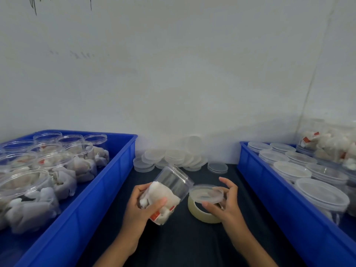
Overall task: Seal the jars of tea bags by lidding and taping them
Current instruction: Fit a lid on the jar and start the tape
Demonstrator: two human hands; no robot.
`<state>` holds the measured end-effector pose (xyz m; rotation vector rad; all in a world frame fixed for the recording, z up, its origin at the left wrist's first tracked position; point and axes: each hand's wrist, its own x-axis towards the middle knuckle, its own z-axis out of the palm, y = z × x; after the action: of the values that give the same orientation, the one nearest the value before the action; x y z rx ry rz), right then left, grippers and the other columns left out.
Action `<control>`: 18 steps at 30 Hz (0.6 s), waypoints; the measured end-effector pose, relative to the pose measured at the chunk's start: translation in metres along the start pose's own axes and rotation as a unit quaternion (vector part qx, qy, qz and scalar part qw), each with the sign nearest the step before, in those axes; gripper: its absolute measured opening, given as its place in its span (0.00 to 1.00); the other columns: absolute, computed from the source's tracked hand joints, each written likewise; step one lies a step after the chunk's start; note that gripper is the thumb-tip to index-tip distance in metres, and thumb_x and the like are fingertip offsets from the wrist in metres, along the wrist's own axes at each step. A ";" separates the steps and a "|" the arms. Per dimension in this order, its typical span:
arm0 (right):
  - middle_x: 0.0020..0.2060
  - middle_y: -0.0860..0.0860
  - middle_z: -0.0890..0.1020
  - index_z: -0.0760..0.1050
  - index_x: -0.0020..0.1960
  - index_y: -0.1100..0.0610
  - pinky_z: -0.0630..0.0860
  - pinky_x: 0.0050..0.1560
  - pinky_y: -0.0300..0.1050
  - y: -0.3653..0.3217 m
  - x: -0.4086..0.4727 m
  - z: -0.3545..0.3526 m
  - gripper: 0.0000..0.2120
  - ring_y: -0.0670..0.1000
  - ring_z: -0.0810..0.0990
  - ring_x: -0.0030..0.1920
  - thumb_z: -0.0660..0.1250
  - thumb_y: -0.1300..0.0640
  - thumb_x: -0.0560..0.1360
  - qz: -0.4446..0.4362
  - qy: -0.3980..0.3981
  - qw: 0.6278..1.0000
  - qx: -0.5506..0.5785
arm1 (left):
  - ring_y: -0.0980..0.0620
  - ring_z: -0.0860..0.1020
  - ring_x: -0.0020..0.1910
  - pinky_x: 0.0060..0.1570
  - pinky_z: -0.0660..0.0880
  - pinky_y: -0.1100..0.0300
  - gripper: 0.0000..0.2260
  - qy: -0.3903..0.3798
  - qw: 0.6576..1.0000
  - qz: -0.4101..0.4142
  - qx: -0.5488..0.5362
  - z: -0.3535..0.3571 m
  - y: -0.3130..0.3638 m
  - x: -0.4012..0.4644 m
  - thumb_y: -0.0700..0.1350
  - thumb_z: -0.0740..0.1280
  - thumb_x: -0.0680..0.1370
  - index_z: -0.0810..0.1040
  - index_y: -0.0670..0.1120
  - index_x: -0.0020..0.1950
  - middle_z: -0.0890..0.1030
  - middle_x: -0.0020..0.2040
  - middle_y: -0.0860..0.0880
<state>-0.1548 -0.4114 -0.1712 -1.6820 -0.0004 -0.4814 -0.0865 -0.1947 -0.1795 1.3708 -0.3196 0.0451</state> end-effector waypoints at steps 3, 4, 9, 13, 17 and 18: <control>0.61 0.44 0.72 0.60 0.64 0.31 0.78 0.51 0.36 -0.002 -0.001 0.003 0.41 0.40 0.80 0.56 0.78 0.44 0.57 0.010 -0.026 0.999 0.043 | 0.49 0.82 0.51 0.42 0.80 0.56 0.33 -0.025 0.999 -0.020 -0.018 -0.001 -0.004 0.002 0.54 0.82 0.53 0.77 0.55 0.56 0.81 0.54 0.50; 0.61 0.45 0.73 0.61 0.63 0.29 0.78 0.56 0.43 -0.002 -0.001 0.005 0.40 0.43 0.80 0.57 0.77 0.43 0.56 0.016 -0.031 0.998 0.059 | 0.49 0.82 0.51 0.42 0.80 0.57 0.36 -0.033 0.999 -0.029 -0.018 0.000 -0.006 0.001 0.54 0.83 0.53 0.74 0.55 0.58 0.80 0.55 0.49; 0.58 0.55 0.76 0.67 0.65 0.39 0.78 0.57 0.60 -0.010 0.018 0.017 0.29 0.55 0.83 0.52 0.71 0.49 0.65 0.036 -0.023 0.993 0.114 | 0.49 0.82 0.49 0.37 0.79 0.63 0.37 -0.059 0.997 -0.047 -0.010 0.003 -0.011 0.000 0.50 0.77 0.57 0.64 0.59 0.61 0.78 0.56 0.47; 0.58 0.57 0.78 0.73 0.63 0.50 0.79 0.56 0.55 -0.022 0.027 0.027 0.14 0.55 0.81 0.55 0.63 0.51 0.78 -0.004 -0.074 0.996 0.041 | 0.55 0.83 0.45 0.36 0.78 0.66 0.42 -0.070 0.996 -0.047 -0.019 0.003 -0.011 0.000 0.50 0.84 0.58 0.62 0.61 0.63 0.79 0.55 0.49; 0.55 0.49 0.80 0.74 0.63 0.48 0.77 0.47 0.34 -0.030 0.030 0.039 0.16 0.44 0.81 0.53 0.61 0.45 0.77 -0.015 -0.083 0.996 0.026 | 0.54 0.82 0.48 0.38 0.78 0.65 0.46 -0.067 0.996 -0.048 -0.037 0.000 -0.010 0.002 0.55 0.81 0.51 0.61 0.61 0.64 0.77 0.56 0.51; 0.53 0.46 0.81 0.75 0.63 0.48 0.76 0.46 0.32 -0.030 0.031 0.042 0.17 0.42 0.81 0.52 0.61 0.46 0.75 -0.019 -0.083 0.996 0.033 | 0.53 0.81 0.50 0.39 0.78 0.64 0.46 -0.068 0.995 -0.050 -0.047 -0.001 -0.011 0.002 0.56 0.79 0.50 0.61 0.61 0.64 0.77 0.57 0.51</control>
<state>-0.1215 -0.3747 -0.1365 -1.6544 -0.1682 -0.3653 -0.0818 -0.1966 -0.1892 1.2983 -0.3609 -0.1453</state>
